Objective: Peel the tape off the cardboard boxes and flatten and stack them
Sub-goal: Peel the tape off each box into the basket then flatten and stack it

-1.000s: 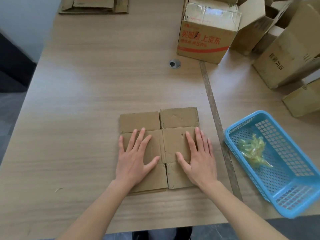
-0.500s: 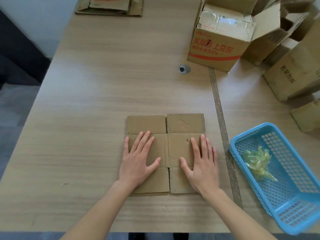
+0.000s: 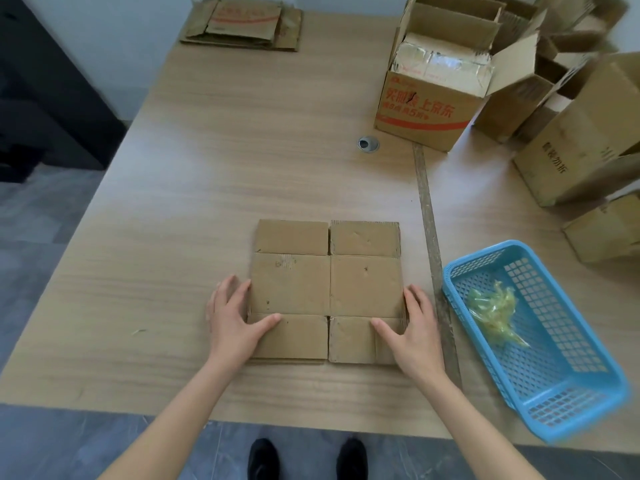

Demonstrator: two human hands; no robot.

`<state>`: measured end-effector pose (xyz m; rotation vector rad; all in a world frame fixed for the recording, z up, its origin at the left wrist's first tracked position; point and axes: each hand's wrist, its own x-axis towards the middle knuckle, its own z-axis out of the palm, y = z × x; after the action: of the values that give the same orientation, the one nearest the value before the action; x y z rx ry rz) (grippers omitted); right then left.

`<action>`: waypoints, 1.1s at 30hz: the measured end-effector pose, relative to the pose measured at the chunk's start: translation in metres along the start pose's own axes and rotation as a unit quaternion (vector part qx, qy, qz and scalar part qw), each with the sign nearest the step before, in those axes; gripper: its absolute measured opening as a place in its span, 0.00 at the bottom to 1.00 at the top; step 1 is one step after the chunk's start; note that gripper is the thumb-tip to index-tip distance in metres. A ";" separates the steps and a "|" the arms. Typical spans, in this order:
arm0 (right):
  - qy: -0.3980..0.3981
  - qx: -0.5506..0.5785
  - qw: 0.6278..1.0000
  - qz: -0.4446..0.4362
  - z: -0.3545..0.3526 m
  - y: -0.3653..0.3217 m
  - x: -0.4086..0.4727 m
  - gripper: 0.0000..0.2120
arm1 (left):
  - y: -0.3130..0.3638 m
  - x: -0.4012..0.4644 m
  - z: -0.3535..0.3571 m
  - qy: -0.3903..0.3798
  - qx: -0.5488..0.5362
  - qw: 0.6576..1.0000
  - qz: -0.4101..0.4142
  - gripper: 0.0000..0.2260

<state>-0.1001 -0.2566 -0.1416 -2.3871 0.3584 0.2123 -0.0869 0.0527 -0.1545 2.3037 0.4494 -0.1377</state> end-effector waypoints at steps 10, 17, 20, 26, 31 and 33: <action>-0.022 0.101 0.995 -0.001 -0.014 -0.026 0.000 0.40 | 0.006 -0.018 -0.024 -0.010 -0.207 0.977 -0.050 0.37; -0.052 0.099 0.991 -0.079 -0.030 -0.121 0.000 0.30 | 0.028 -0.021 -0.124 0.037 -0.246 0.968 -0.025 0.32; -0.057 0.113 0.983 -0.132 -0.036 -0.187 -0.005 0.30 | 0.036 -0.022 -0.189 0.067 -0.251 0.966 -0.009 0.30; -0.045 0.146 0.965 -0.213 -0.040 -0.336 -0.039 0.32 | 0.035 -0.032 -0.340 0.146 -0.247 0.957 0.041 0.28; -0.050 0.189 0.941 -0.275 -0.038 -0.456 -0.084 0.33 | 0.025 -0.049 -0.469 0.213 -0.244 0.943 0.072 0.29; -0.039 0.200 0.932 -0.301 -0.034 -0.501 -0.099 0.33 | 0.020 -0.056 -0.514 0.242 -0.246 0.935 0.080 0.31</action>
<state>-0.0350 0.0981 0.2214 -1.9660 -0.3464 -0.0506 -0.1511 0.3921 0.2311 1.8459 0.4726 0.5745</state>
